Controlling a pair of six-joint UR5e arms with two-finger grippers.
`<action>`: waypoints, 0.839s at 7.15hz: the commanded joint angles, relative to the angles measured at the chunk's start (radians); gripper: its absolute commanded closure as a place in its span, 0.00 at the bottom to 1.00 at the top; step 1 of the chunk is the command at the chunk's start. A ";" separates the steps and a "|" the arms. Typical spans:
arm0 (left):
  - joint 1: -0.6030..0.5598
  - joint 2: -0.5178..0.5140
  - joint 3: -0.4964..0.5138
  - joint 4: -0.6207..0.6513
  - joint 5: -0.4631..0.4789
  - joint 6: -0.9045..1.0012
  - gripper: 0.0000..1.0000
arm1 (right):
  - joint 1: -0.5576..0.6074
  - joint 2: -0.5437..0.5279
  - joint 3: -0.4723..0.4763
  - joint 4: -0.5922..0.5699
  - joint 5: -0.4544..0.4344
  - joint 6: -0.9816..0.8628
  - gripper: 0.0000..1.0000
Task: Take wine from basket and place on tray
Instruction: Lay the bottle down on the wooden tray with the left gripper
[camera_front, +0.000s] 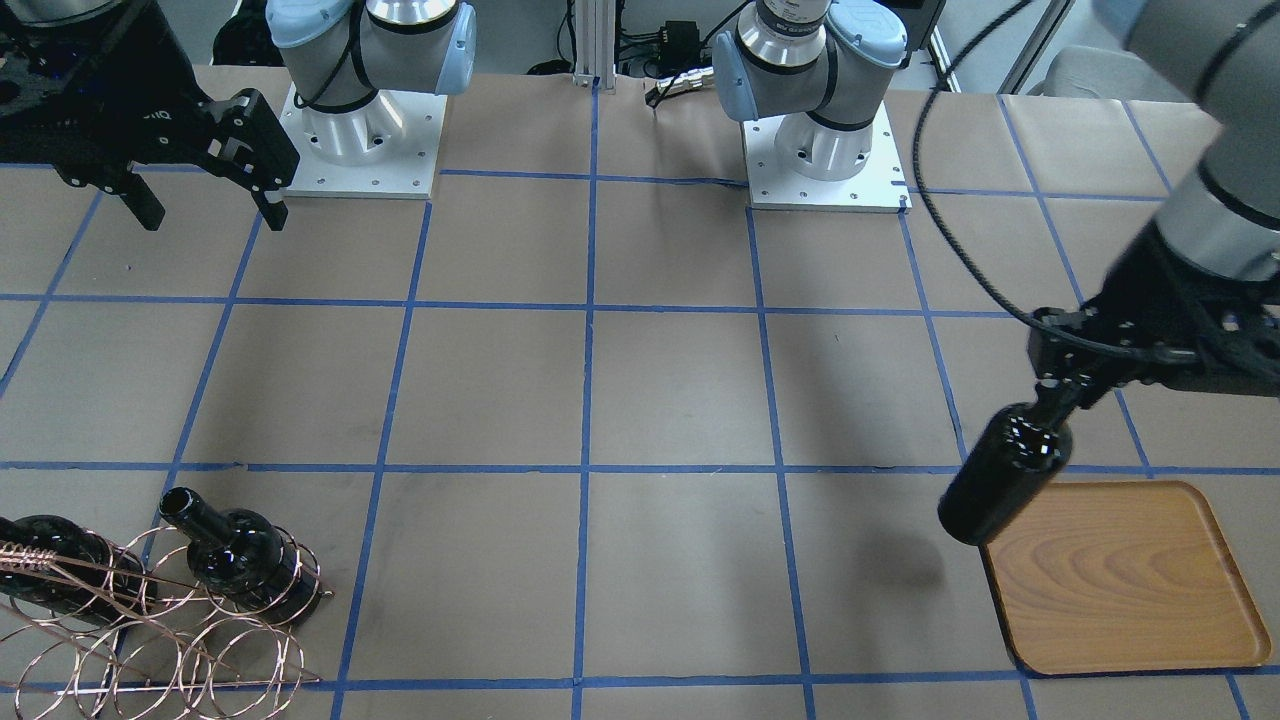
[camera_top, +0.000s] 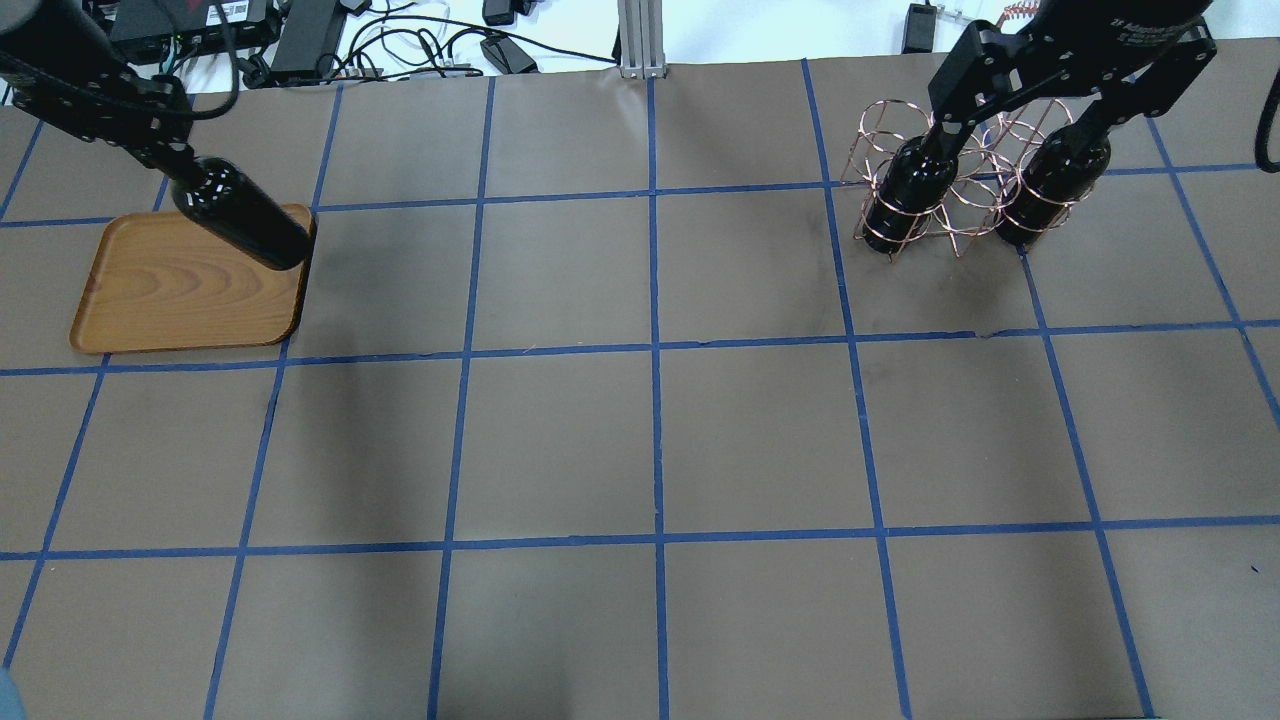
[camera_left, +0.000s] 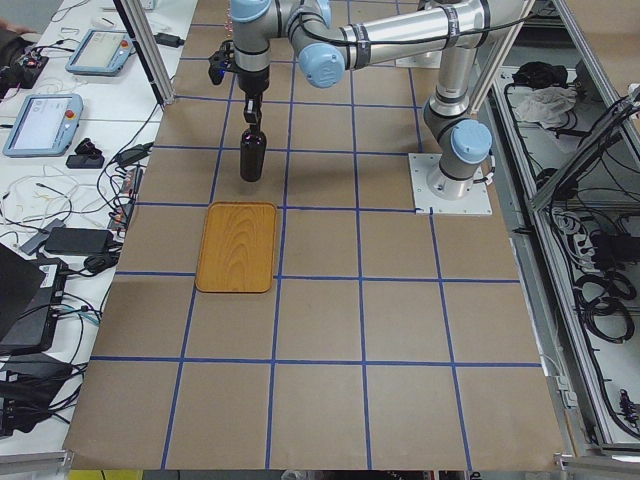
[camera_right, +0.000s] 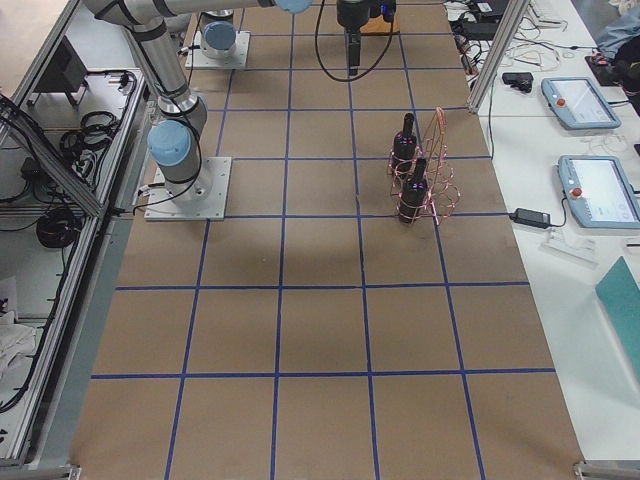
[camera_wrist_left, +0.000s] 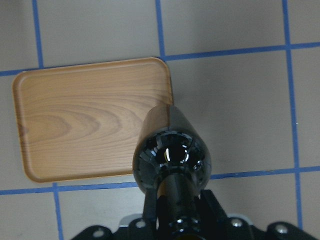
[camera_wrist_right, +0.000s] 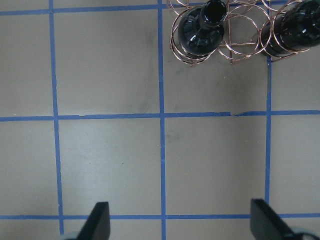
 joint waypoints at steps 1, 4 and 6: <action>0.083 -0.100 0.070 0.001 0.000 0.078 1.00 | 0.000 -0.009 0.000 0.002 0.001 0.000 0.00; 0.149 -0.188 0.113 0.004 -0.001 0.100 1.00 | 0.000 -0.011 0.000 0.008 0.001 0.000 0.00; 0.147 -0.214 0.122 0.004 -0.003 0.088 1.00 | 0.000 -0.012 0.000 0.011 0.001 0.005 0.00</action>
